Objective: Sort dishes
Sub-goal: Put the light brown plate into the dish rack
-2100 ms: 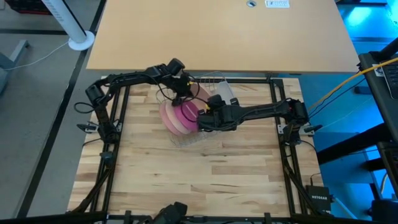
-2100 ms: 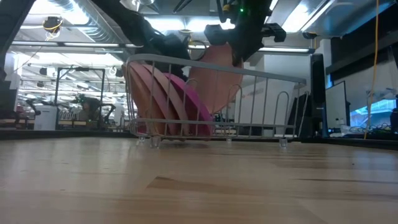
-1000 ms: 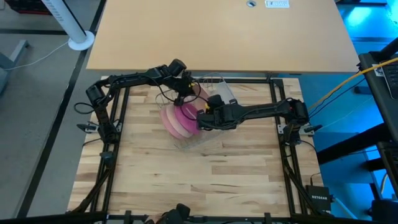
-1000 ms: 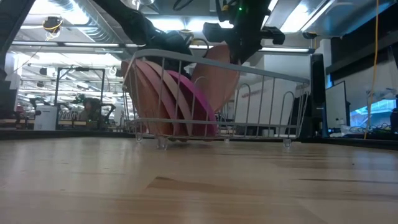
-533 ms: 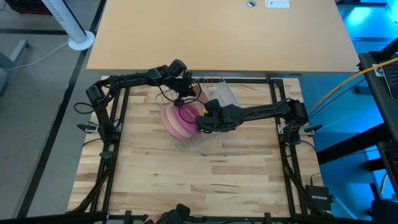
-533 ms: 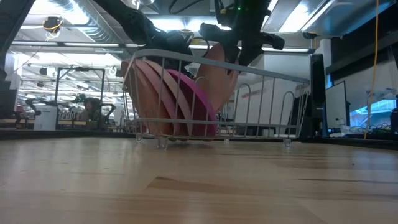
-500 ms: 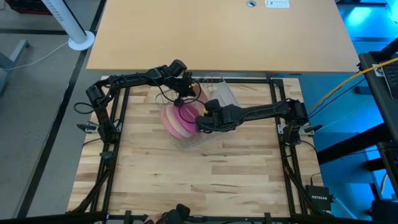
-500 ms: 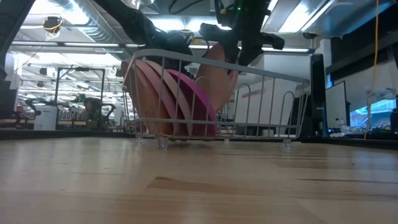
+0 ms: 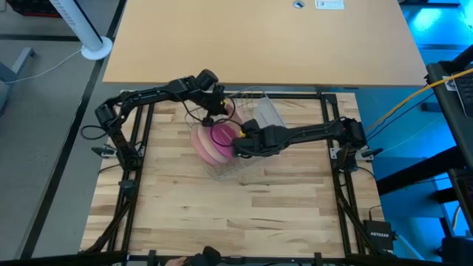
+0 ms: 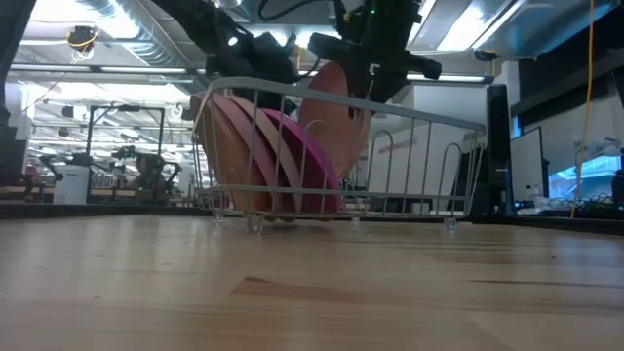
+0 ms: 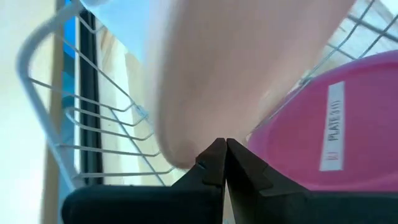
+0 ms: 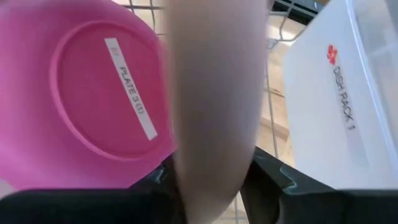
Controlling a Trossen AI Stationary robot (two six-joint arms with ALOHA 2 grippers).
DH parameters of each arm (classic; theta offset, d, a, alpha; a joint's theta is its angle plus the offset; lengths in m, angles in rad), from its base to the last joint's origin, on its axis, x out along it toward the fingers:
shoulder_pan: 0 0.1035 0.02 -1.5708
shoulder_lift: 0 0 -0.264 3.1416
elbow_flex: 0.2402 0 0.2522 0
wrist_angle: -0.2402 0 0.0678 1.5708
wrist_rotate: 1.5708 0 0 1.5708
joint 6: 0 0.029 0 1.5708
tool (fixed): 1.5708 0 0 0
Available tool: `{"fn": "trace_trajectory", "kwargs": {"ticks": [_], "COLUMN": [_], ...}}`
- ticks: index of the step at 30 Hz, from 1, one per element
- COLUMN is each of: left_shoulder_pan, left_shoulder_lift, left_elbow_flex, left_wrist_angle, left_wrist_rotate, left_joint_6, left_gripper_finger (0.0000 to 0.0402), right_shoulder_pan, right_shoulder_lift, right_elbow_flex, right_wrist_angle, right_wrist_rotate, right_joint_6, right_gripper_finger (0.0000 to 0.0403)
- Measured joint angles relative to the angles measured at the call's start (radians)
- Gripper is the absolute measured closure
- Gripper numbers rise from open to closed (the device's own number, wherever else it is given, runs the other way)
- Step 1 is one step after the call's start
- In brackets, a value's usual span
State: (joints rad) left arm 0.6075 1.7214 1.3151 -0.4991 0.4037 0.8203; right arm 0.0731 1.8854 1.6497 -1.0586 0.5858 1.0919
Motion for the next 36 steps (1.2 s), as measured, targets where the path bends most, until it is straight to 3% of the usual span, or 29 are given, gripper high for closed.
{"fn": "trace_trajectory", "kwargs": {"ticks": [14,21,36], "left_shoulder_pan": [0.0,0.0,-0.008], "left_shoulder_lift": [-0.232,-0.311,-0.223], "left_elbow_flex": [0.0,0.0,0.001], "left_wrist_angle": [-0.127,-0.09,0.144], "left_wrist_rotate": [-0.002,0.0,0.081], "left_joint_6": [0.028,0.013,-0.116], "left_gripper_finger": [0.04,0.04,0.04], "right_shoulder_pan": [-0.002,0.0,0.0], "right_shoulder_lift": [-0.001,-0.002,-0.002], "right_elbow_flex": [0.0,0.0,0.0], "right_wrist_angle": [0.029,0.051,0.077], "right_wrist_rotate": [-0.066,-0.112,-0.082], "right_joint_6": [-0.026,-0.057,-0.079], "right_gripper_finger": [0.0294,0.0294,0.0294]}}
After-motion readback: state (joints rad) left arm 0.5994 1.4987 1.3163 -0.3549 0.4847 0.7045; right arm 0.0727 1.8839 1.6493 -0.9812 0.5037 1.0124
